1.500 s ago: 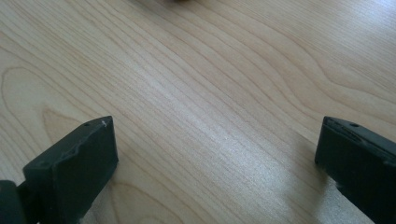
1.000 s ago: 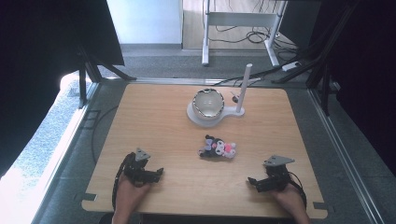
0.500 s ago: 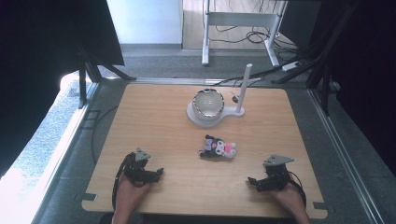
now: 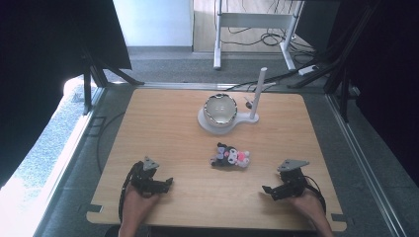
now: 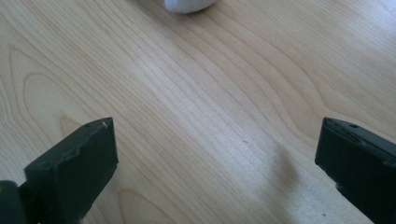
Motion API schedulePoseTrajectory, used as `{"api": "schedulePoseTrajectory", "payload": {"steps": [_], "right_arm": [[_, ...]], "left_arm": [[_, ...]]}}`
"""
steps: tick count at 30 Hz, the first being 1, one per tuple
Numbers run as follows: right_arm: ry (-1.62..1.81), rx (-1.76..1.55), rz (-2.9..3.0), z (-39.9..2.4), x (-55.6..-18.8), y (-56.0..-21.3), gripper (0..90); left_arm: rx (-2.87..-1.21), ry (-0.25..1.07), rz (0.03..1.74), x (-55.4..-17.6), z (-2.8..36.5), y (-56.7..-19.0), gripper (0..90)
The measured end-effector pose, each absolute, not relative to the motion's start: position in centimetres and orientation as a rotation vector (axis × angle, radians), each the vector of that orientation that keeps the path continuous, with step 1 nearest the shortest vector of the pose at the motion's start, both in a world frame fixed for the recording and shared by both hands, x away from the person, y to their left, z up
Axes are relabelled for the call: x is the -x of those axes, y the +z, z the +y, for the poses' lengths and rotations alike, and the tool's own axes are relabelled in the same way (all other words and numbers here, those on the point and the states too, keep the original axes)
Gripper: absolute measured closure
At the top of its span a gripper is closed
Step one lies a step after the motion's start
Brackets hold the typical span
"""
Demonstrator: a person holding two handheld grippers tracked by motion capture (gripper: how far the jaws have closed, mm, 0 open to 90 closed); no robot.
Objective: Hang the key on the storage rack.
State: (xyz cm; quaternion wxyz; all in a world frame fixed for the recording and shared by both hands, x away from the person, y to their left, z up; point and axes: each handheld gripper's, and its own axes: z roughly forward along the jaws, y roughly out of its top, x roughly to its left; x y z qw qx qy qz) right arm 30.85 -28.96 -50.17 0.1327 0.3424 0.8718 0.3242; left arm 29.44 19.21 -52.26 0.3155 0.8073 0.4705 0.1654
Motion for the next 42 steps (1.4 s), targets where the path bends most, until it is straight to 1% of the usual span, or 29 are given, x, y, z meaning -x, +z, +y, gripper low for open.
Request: {"api": "schedulePoseTrajectory", "payload": {"steps": [31, 42], "right_arm": [[0.849, -0.908, 2.646, -27.0, -34.0, -47.6, 0.0], [0.83, -0.879, 2.679, -26.2, -35.2, -47.1, 1.4]], "left_arm": [[-2.126, 0.436, 1.24, -29.4, 19.2, -52.3, 1.9], [-2.126, 0.436, 1.24, -29.4, 19.2, -52.3, 1.9]]}}
